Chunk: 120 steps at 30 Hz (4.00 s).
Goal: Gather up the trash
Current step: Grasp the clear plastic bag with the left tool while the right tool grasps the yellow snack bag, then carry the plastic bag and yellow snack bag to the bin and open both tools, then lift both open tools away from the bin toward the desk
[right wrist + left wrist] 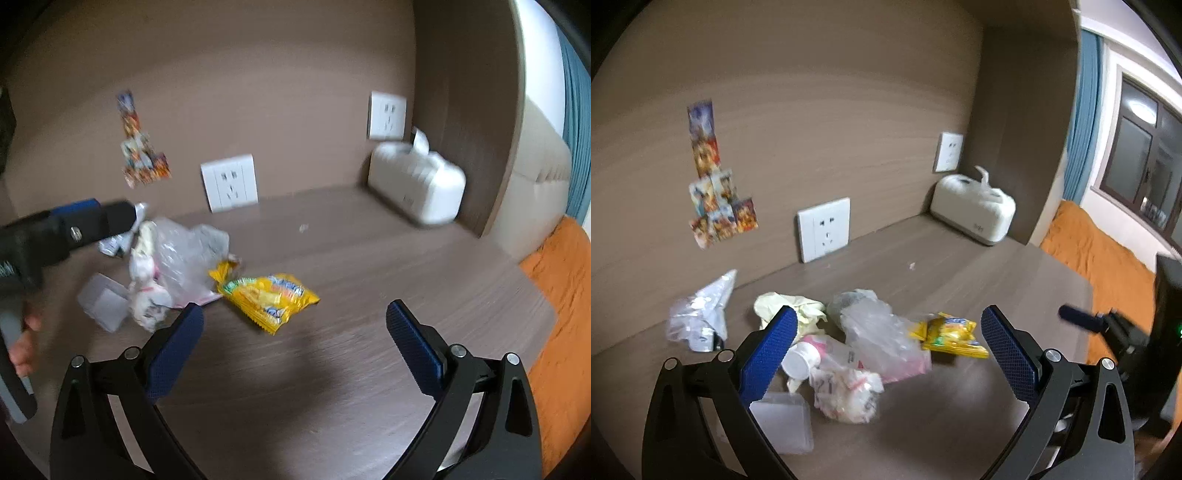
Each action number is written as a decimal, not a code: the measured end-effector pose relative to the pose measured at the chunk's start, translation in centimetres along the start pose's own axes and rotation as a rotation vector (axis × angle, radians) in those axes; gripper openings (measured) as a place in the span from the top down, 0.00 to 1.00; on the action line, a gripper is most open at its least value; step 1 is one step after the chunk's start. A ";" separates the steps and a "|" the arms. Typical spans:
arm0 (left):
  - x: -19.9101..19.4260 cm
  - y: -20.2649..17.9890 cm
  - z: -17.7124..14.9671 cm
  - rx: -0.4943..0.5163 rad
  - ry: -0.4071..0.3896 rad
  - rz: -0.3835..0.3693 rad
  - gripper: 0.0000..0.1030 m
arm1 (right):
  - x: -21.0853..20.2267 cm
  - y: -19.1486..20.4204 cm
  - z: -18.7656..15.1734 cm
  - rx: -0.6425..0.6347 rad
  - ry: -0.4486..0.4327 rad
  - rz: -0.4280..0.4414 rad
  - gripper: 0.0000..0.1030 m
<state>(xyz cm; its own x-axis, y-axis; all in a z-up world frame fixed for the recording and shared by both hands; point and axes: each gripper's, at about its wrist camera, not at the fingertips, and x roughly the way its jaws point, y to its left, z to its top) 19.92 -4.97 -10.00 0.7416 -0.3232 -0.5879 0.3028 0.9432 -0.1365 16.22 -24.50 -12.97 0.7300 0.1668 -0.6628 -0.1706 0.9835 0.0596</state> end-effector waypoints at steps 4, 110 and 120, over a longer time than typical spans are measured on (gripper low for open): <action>2.8 0.5 -0.2 0.002 0.060 -0.013 0.09 | 2.8 0.7 0.4 0.033 0.022 -0.019 0.04; 31.9 -37.7 -46.7 0.446 0.691 -0.579 0.07 | 10.1 -30.8 -46.4 0.684 0.434 -0.172 0.04; 30.1 -35.3 -43.9 0.443 0.671 -0.536 0.05 | 8.2 -30.1 -45.2 0.683 0.488 -0.194 0.04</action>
<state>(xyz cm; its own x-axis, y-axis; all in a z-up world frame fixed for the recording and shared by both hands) 5.26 -44.59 -57.88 -0.0160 -0.4616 -0.8869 0.8017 0.5242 -0.2873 -2.58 -55.87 -53.99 0.3118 0.0971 -0.9452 0.4775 0.8440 0.2443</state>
